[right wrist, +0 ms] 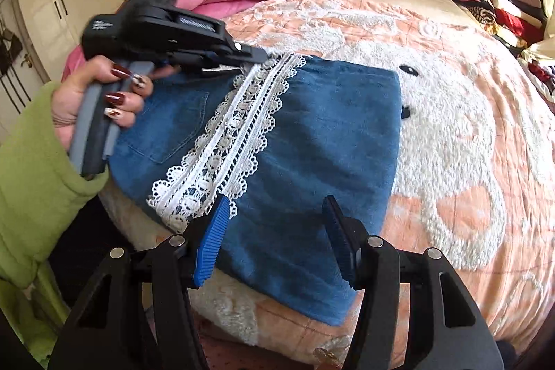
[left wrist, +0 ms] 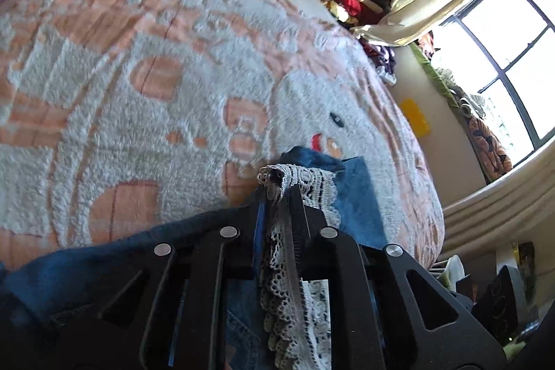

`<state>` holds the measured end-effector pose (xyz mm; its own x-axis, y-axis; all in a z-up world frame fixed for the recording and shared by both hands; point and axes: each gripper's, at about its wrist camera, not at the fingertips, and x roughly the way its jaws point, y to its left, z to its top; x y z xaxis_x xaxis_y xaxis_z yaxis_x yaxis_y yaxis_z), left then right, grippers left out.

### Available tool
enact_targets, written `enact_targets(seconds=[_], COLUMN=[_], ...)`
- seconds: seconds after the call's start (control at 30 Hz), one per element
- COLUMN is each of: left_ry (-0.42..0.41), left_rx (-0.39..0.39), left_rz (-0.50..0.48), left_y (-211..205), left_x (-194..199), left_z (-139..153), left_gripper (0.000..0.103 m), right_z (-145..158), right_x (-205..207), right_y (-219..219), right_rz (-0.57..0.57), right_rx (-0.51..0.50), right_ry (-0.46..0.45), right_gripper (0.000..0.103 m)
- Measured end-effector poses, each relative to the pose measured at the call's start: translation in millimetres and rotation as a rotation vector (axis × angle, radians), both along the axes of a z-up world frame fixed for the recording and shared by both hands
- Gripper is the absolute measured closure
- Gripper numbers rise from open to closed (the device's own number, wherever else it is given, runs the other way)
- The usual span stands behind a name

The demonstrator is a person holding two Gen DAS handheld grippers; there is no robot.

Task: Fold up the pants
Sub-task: 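Lay the folded lace edge down and open the left tool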

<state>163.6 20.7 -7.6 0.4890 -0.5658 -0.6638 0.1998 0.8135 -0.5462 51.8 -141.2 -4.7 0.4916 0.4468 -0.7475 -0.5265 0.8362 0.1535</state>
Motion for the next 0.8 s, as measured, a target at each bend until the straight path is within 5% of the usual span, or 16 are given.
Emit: enact_targets(seconds=[0.27, 0.43, 0.57, 0.63, 0.8], left_ry=[-0.004, -0.015, -0.068, -0.084, -0.106], left_rx=[0.117, 0.106, 0.139, 0.137, 0.168], left_rz=[0.018, 0.031, 0.04, 0.044, 0.038], left_y=[-3, 1, 5, 7, 7], left_x=[6, 0, -18, -28, -60], left_z=[-9, -3, 19, 27, 37], left_gripper=[0.095, 0.092, 0.078, 0.073, 0.065], right_z=[-20, -16, -2, 3, 13], right_x=[13, 12, 8, 7, 0], right_y=[10, 3, -8, -13, -26], right_rz=[0.014, 0.009, -0.007, -0.02, -0.047], right_rx=[-0.074, -0.027, 0.01, 0.014, 0.027], right_ry=[0.047, 0.059, 0.032, 0.024, -0.006], right_gripper=[0.048, 0.048, 0.048, 0.029, 0.028])
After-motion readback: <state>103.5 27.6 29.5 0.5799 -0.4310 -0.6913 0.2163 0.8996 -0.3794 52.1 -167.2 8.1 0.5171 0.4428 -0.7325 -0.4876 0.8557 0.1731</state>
